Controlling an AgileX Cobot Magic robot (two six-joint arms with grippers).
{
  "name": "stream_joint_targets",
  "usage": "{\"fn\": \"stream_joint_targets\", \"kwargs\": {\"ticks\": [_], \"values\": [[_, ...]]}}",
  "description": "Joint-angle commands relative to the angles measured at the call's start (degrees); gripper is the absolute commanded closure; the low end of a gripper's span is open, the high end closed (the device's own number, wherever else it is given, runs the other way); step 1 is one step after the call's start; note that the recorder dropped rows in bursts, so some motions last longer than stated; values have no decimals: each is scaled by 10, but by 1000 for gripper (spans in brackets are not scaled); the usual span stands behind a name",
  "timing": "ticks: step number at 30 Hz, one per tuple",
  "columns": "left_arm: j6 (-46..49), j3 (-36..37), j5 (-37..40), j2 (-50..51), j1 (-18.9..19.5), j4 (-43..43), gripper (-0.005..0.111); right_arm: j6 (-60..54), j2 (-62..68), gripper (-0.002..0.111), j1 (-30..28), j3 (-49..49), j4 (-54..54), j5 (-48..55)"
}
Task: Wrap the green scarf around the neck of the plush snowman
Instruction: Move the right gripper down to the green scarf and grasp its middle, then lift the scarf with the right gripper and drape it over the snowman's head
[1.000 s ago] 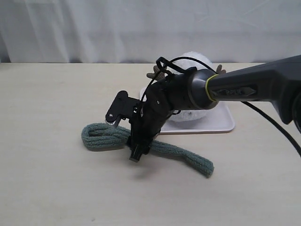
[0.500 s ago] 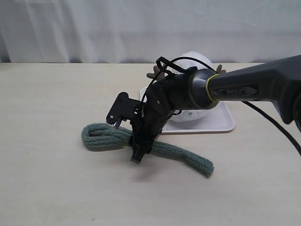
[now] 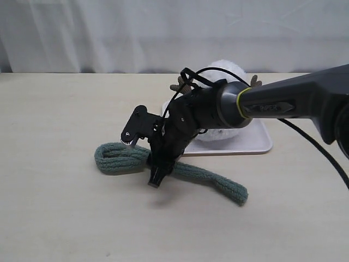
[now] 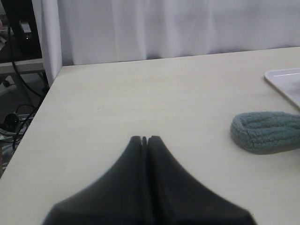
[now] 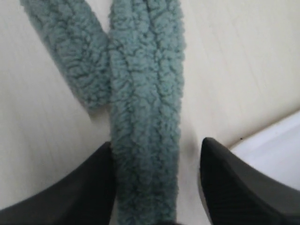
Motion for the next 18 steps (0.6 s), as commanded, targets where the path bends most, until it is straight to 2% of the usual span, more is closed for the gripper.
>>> {"fn": "stream_joint_targets", "kwargs": {"ticks": [1,5,18], "values": [[-1,1,-6,-1,1,-2,107,-5,14,77,1,4,-10,37],[-1,1,-7,-1,1,-2,107,-6,4,104,1,2,-31,71],[-1,1,-7,-1,1,-2,107,-3,-161,104,1,1,-34,73]]}}
